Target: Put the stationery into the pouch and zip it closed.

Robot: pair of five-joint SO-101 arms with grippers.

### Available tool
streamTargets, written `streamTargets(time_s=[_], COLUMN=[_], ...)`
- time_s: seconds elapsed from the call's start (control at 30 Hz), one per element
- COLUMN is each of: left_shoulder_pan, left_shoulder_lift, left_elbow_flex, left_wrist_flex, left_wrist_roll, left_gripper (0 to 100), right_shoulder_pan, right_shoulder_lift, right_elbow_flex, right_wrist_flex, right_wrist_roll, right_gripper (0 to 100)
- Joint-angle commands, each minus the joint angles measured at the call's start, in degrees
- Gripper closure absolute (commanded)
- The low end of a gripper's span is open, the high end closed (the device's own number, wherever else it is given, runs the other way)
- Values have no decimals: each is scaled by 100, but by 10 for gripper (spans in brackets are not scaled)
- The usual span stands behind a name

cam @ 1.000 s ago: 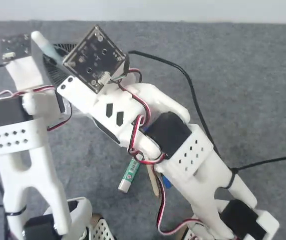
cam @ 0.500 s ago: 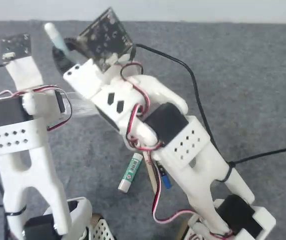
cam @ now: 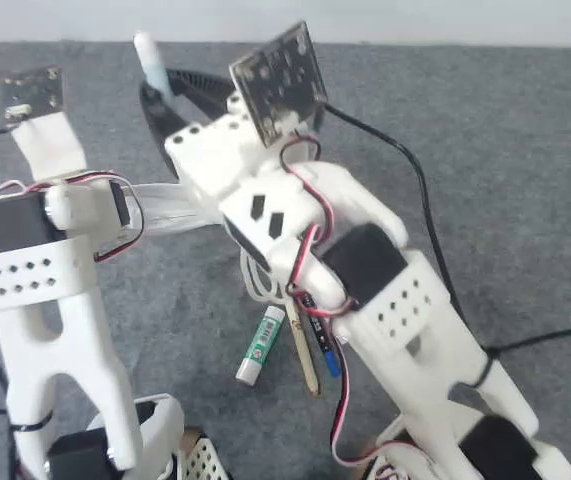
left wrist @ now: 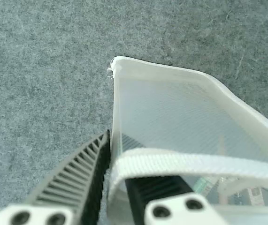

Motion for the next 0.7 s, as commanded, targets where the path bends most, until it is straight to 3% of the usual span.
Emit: streamTargets(time_s=[0.0, 0.33, 0.5, 0.67], left_shoulder_pan=[-18, -18, -18, -18], left_shoulder_lift=[-26, -26, -26, -26], left_elbow_flex=[-66, -66, -66, -66], left_wrist_flex=[-9, -18, -18, -18], left_wrist_roll=[79, 79, 79, 79], left_gripper=[988, 988, 988, 988], right_shoulder_pan=[-22, -277, -330, -330], right_shoulder_lift=[-426, -1235, -1692, -2642], right_elbow_flex=[149, 325, 791, 2154], right_wrist_flex=[-136, -198, -813, -2018], right_wrist_roll=[-35, -9, -9, 193], right_gripper=[992, 992, 992, 992])
